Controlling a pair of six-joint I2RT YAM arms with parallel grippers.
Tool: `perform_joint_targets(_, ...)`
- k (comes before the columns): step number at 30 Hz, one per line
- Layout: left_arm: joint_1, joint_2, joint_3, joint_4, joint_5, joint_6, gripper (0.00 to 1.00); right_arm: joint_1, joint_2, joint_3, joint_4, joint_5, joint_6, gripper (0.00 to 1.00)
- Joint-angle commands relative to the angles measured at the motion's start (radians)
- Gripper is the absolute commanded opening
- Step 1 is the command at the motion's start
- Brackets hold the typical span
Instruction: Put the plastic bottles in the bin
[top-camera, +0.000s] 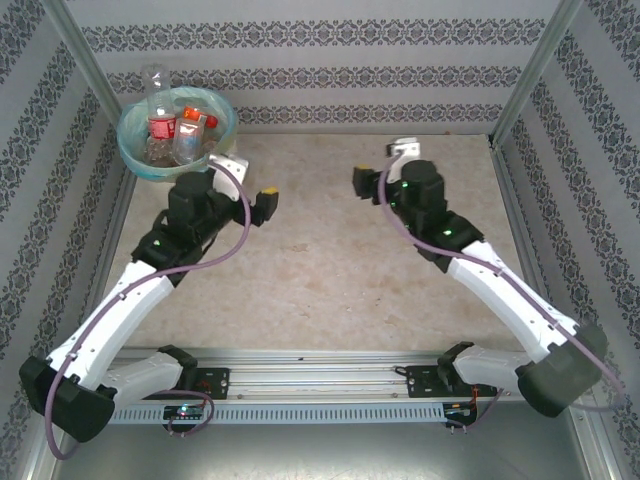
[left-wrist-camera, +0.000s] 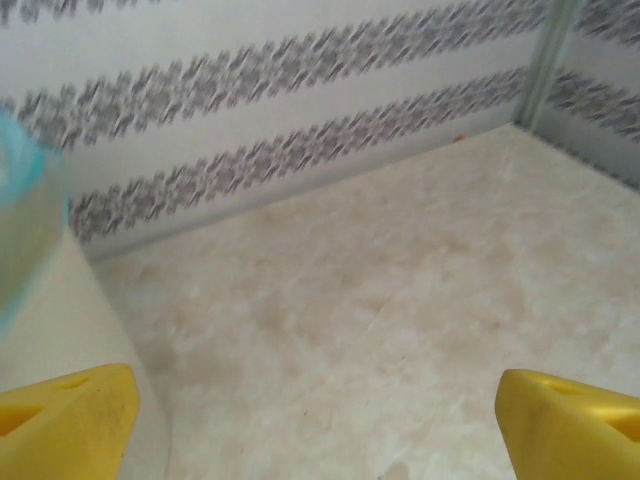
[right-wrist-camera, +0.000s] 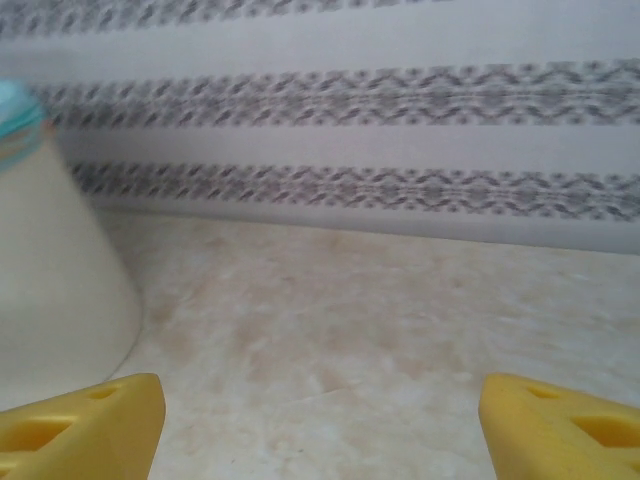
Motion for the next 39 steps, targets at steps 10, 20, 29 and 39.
perform_joint_targets(10, -0.003, -0.154, -0.45, 0.345, -0.295, -0.058, 0.92, -0.267, -0.069, -0.188, -0.084, -0.042, 0.075, 0.79)
perform_joint_targets(20, 0.217, 0.127, -0.727, 0.954, -0.551, 0.041, 0.97, -0.474, 0.102, -0.611, 0.577, 0.086, -0.129, 0.85)
perform_joint_targets(29, 0.423, 0.547, -0.73, 1.353, -0.02, -0.002, 1.0, -0.505, 0.376, -0.788, 1.207, -0.231, -0.192, 0.88)
perform_joint_targets(39, 0.423, 0.529, -0.69, 1.251, -0.175, -0.06, 1.0, -0.474, 0.347, -0.752, 1.079, -0.106, -0.203, 0.98)
